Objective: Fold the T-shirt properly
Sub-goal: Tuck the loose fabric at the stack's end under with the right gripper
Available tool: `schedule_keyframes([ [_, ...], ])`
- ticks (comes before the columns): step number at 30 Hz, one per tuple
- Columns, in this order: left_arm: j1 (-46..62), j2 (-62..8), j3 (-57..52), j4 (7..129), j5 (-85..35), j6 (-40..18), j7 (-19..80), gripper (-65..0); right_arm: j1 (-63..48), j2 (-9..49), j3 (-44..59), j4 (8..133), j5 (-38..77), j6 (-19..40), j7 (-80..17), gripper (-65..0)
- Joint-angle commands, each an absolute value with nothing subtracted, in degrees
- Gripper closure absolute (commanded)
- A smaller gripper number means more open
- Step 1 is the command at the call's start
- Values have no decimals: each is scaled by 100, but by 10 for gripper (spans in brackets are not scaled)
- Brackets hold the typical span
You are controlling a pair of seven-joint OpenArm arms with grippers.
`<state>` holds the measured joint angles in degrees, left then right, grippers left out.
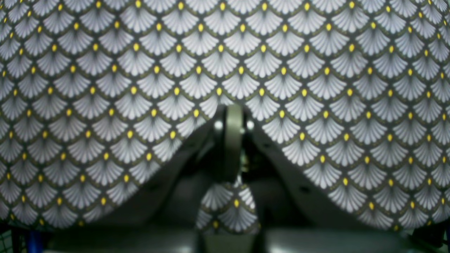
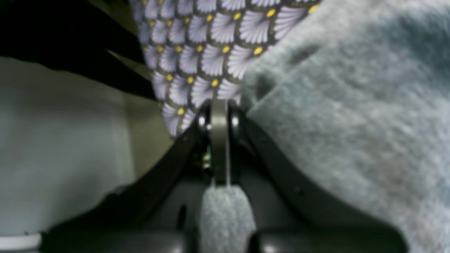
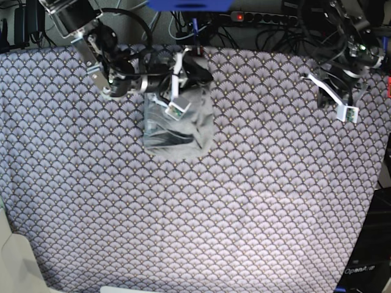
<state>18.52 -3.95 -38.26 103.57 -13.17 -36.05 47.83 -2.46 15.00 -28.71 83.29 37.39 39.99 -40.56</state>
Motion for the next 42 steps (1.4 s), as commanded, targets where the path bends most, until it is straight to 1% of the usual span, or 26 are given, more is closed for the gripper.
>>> schedule_keyframes([
  [1, 1833, -453, -3855, 10475, -1402, -3618, 4681, 0, -268, 1622, -2862, 8681, 3749, 4000, -4189, 0],
  [6, 1824, -453, -3855, 10475, -1402, -3626, 4681, 0, -365, 1763, -2826, 9991, 3749, 4000, -4699, 0],
  [9, 1824, -453, -3855, 10475, -1402, -3626, 4681, 0, -303, 1754, -2826, 10448, 3758, 4000, -4989, 0],
  [12, 1833, -453, -3855, 10475, -1402, -3635, 4681, 0, -127, 1710, -2826, 10607, 3758, 4000, -5191, 0],
  [17, 1842, -444, -3864, 10475, -1402, -3635, 4681, 0, 330, 1657, -2826, 10457, 3749, 4000, -5332, 0],
  [27, 1842, -400, -3864, 10484, -1402, -3609, 4681, 0, 1481, 1657, -2826, 8980, 3758, 4000, -5262, 0],
  [34, 1842, -400, -3864, 10624, -1402, -3600, 4681, 0, 2097, 1675, -2862, 7565, 3749, 4000, -4602, 0],
  [37, 1842, -400, -3864, 10686, -1402, -3591, 4681, 0, 2176, 1666, -2862, 6967, 3749, 4000, -4259, 0],
  [42, 1833, -409, -3837, 10686, -1402, -3591, 4681, 0, 2220, 1657, -2870, 6325, 3749, 4000, -3749, 0],
])
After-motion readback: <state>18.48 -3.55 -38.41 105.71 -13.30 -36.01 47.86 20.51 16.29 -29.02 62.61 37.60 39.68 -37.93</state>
